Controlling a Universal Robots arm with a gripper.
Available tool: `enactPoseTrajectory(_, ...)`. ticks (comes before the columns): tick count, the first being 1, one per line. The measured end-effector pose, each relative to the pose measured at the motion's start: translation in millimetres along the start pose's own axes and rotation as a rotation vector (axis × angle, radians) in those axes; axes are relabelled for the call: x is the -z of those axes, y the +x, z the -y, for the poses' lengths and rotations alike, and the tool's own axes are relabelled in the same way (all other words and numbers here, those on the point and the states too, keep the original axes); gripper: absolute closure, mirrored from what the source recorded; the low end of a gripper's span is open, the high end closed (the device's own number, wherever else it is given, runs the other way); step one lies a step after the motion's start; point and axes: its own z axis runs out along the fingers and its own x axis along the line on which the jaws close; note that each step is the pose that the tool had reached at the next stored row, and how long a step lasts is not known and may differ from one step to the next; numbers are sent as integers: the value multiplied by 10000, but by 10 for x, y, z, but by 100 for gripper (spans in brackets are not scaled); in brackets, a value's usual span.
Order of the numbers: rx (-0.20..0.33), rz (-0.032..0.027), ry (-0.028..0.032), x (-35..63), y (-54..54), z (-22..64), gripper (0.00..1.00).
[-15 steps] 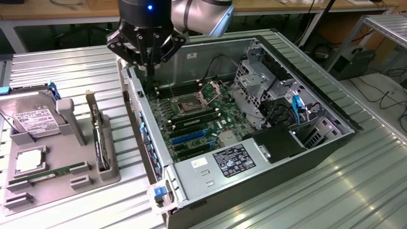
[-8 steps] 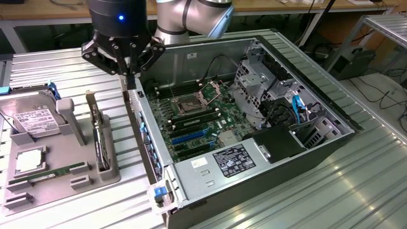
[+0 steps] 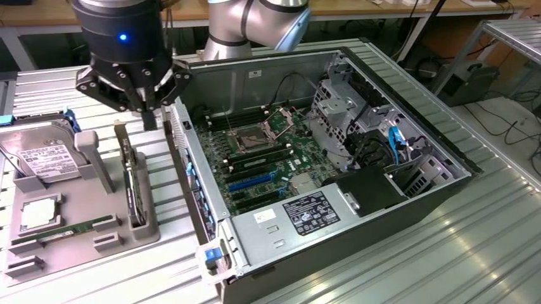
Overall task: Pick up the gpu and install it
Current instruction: 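Reach for the gpu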
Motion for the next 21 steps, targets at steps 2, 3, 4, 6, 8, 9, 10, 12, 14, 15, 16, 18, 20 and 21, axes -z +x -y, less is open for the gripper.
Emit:
enactPoseTrajectory(2,-2,1,15,-24,95,11,89)
enactPoseTrajectory(3,-2,2,20,-36,140,16,89)
enactPoseTrajectory(4,-1,1,28,-47,183,21,89)
enactPoseTrajectory(6,0,2,43,-81,309,34,89)
enactPoseTrajectory(8,-1,1,52,-111,404,43,89)
enactPoseTrajectory(9,0,3,52,-115,408,43,89)
enactPoseTrajectory(10,0,2,52,-115,408,43,89)
enactPoseTrajectory(12,0,1,53,-115,409,44,89)
enactPoseTrajectory(14,0,2,53,-115,409,44,89)
enactPoseTrajectory(15,0,2,53,-115,409,44,89)
enactPoseTrajectory(16,0,2,53,-115,409,44,89)
enactPoseTrajectory(18,0,1,53,-115,409,44,89)
enactPoseTrajectory(20,0,2,52,-115,409,44,89)
enactPoseTrajectory(21,0,2,53,-115,409,44,89)
